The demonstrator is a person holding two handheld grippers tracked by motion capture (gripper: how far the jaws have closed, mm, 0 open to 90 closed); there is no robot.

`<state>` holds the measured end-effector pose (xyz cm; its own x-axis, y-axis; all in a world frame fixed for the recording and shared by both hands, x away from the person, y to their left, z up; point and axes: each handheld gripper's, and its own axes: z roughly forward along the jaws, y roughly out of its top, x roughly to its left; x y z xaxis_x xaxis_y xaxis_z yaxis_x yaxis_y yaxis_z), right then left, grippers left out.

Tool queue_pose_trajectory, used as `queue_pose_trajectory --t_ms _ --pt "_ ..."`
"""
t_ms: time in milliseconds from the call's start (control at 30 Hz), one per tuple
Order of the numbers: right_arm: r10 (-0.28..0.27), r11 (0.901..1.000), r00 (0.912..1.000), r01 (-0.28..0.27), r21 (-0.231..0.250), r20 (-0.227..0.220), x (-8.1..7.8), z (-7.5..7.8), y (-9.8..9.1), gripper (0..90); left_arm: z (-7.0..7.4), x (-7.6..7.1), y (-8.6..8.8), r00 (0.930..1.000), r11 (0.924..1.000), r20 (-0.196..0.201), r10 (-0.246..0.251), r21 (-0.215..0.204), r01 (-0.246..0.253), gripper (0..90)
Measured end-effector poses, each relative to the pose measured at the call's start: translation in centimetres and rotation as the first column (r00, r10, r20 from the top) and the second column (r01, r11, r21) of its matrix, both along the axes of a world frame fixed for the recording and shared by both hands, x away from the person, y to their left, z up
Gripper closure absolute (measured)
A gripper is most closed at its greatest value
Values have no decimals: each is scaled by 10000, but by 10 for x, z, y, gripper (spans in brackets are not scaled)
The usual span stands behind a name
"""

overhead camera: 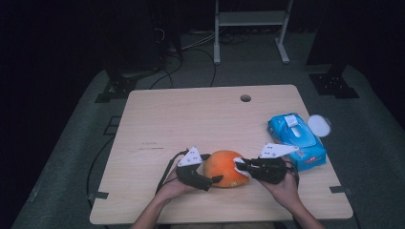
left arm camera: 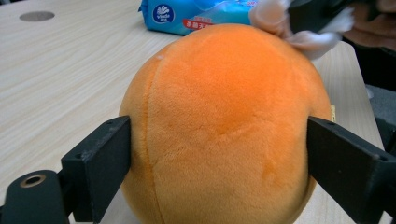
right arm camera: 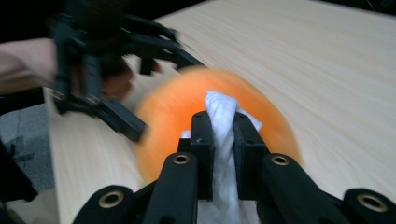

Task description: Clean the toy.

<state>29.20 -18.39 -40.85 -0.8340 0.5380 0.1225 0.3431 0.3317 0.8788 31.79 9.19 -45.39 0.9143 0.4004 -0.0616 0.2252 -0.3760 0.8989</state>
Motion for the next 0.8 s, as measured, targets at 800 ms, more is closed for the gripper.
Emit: queue_pose_trajectory --t_ms 800 --pt "-294 9990 9979 313 321 -581 13 -10 -15 799 1 2 1 9982 9999 -600 51 -125 -59 60"
